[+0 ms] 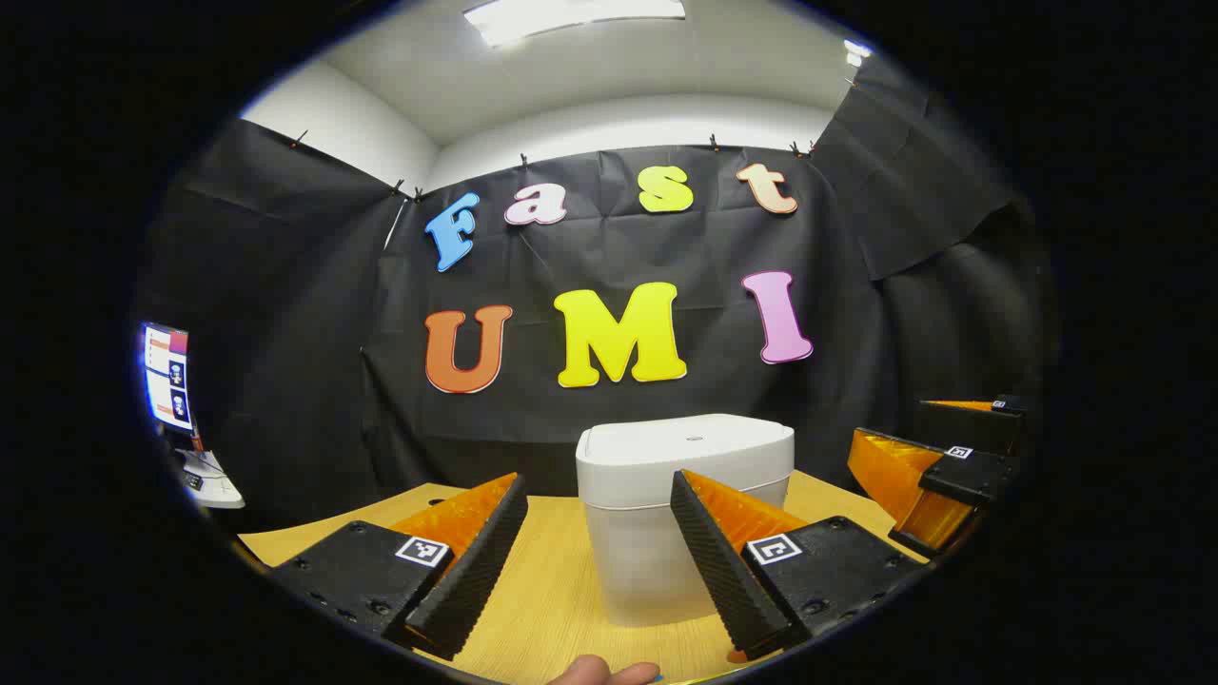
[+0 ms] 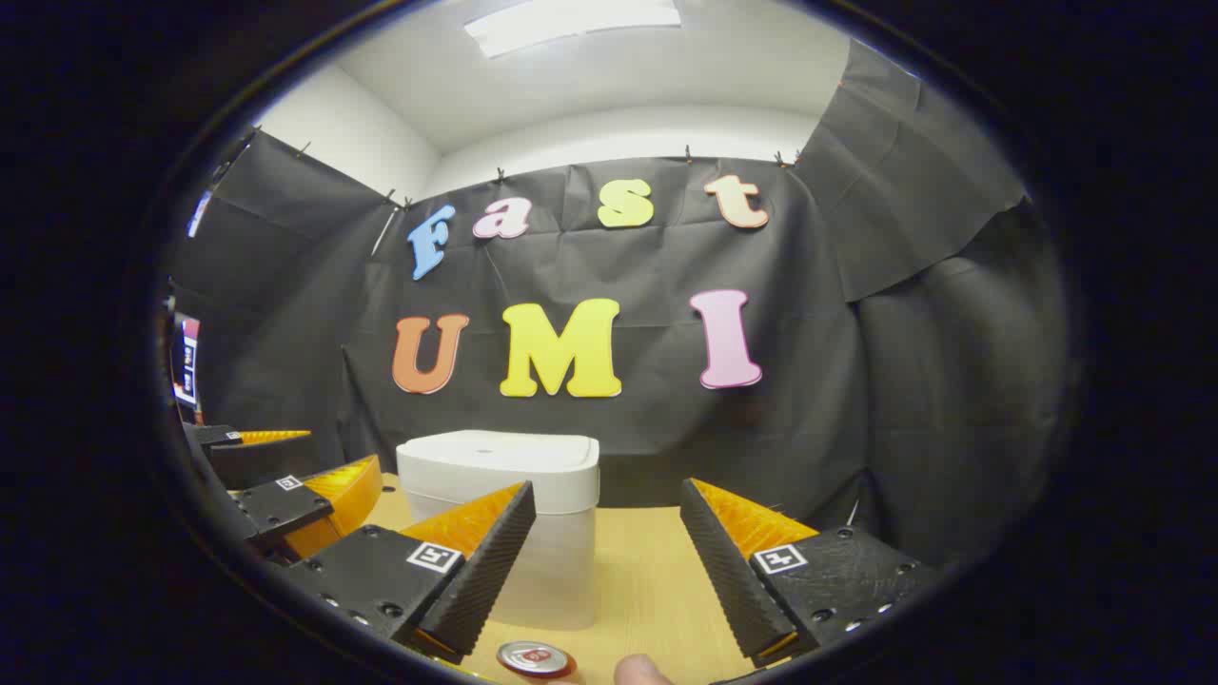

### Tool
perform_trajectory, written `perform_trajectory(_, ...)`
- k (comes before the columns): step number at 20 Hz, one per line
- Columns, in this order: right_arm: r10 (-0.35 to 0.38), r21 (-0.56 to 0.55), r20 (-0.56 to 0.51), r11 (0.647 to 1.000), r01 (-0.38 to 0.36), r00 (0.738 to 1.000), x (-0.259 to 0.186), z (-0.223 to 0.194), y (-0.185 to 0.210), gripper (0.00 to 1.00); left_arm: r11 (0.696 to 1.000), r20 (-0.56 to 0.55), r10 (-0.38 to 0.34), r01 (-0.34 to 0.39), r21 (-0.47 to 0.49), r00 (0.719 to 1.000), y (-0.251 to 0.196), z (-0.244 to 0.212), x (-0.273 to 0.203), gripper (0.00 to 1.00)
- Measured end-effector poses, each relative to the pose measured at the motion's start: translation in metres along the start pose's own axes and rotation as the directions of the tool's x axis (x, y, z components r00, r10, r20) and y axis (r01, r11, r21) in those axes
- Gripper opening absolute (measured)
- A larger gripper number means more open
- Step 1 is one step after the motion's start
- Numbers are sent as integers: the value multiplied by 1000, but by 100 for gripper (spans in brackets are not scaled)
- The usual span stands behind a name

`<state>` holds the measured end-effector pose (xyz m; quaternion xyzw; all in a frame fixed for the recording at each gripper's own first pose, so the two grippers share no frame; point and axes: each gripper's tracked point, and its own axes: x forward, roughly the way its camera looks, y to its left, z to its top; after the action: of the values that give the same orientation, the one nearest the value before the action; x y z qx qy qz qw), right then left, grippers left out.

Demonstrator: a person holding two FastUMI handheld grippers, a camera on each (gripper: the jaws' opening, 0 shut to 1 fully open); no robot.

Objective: Press the lid of the desktop garbage bin to open it, pick up the crumpled paper on the desktop and throw it into the bin, then pick up the pop can on the desktop and drop it into the bin, and finally close the garbage bin lid.

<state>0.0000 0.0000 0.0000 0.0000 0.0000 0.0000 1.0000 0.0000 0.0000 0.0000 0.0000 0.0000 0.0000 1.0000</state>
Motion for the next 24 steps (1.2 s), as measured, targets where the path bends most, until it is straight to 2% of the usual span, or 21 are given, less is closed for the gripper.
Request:
perform_trajectory(7, 34, 19, -25, 999, -33, 999, 1, -9, 6, 95, 1000, -52, -2, 1, -11, 999, 0, -12, 4, 98)
perform_trajectory(8, 35, 19, -28, 999, -34, 999, 2, -10, 6, 97, 1000, -52, -5, 5, -9, 999, -1, -12, 4, 98)
perform_trajectory(18, 29, 2, -45, 1000, -29, 999, 2, -12, 9, 95, 1000, -56, 6, -6, -4, 998, 3, -17, 3, 98)
perform_trajectory(24, 30, -8, -37, 1000, -30, 999, 15, 7, 18, 95, 1000, -51, 9, -10, -16, 999, 8, -19, 2, 98)
